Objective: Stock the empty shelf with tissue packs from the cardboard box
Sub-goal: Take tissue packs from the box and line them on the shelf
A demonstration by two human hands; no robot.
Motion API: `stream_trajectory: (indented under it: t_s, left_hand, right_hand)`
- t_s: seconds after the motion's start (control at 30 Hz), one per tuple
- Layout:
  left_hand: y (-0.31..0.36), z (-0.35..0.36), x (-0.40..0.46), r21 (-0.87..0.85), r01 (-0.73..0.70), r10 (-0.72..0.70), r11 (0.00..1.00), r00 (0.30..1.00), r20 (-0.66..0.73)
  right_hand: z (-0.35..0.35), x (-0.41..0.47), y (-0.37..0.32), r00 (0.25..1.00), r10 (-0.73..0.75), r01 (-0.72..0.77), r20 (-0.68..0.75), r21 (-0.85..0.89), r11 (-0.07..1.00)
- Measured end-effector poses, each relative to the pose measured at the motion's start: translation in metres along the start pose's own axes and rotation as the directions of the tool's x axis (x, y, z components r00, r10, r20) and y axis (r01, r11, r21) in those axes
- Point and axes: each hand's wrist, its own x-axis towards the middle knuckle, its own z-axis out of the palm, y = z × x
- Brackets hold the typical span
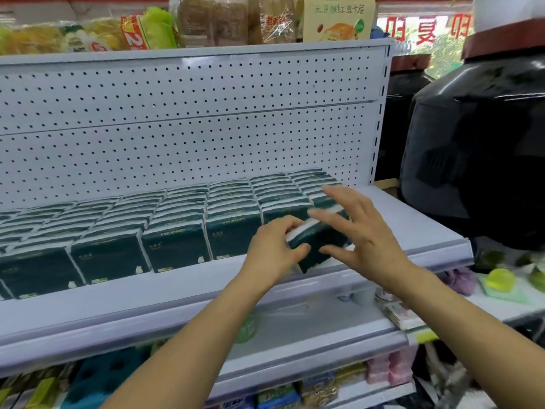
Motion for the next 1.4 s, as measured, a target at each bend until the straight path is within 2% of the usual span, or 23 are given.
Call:
stream_trajectory:
  t_s: [0.03,0.13,0.2,0.27,0.33,0.37,0.47,0.57,0.8,1.13,1.33,1.4]
  left_hand:
    - [0.006,0.009,0.004,0.003,-0.025,0.025,1.0,1.0,0.015]
    - [0.019,0.032,0.016,-0.042,-0.024,0.027,0.999,0.998,0.053]
    - [0.017,0.04,0.022,-0.075,-0.027,0.032,0.997,0.997,0.071]
    - [0.008,0.04,0.026,0.079,-0.132,0.13,0.988,0.991,0.027]
    - [-0.007,0.031,0.03,0.339,-0.229,0.261,0.913,0.964,-0.052]
    - [-0.015,0.025,0.034,0.446,-0.232,0.29,0.864,0.955,-0.064]
    - [-0.042,0.011,0.047,0.676,-0.184,0.237,0.714,0.971,0.014]
    - [-0.056,0.009,0.059,0.783,-0.196,0.177,0.591,0.978,0.111]
    - [-0.061,0.018,0.076,0.819,-0.235,0.19,0.524,0.969,0.156]
    - [-0.069,0.028,0.084,0.797,-0.207,0.225,0.568,0.97,0.091]
    - [-0.057,0.02,0.081,0.79,-0.198,0.185,0.58,0.977,0.109]
    - [-0.049,0.013,0.073,0.761,-0.179,0.2,0.623,0.978,0.066]
  right_hand:
    - [0.002,-0.007,0.007,1.0,0.001,-0.001,0.026,0.007,1.0]
    - [0.008,-0.03,0.027,0.99,0.141,-0.143,0.03,0.062,0.988]
    - [0.008,-0.038,0.04,0.979,0.2,-0.202,0.036,0.04,0.979]
    - [0.01,-0.04,0.056,0.973,0.225,-0.225,0.055,-0.008,0.974]
    - [0.014,-0.039,0.07,0.964,0.256,-0.253,0.075,-0.045,0.966]
    - [0.017,-0.037,0.077,0.955,0.284,-0.279,0.084,-0.058,0.958]
    - [0.026,-0.029,0.09,0.93,0.352,-0.346,0.104,-0.067,0.936]
    - [0.037,-0.019,0.096,0.93,0.349,-0.344,0.117,-0.063,0.937]
    - [0.058,-0.003,0.105,0.937,0.324,-0.32,0.131,-0.052,0.946]
    - [0.059,0.007,0.104,0.917,0.336,-0.321,0.213,-0.102,0.941]
    - [0.047,0.018,0.094,0.869,0.397,-0.338,0.295,-0.231,0.912]
    - [0.039,0.019,0.082,0.868,0.429,-0.374,0.25,-0.239,0.896]
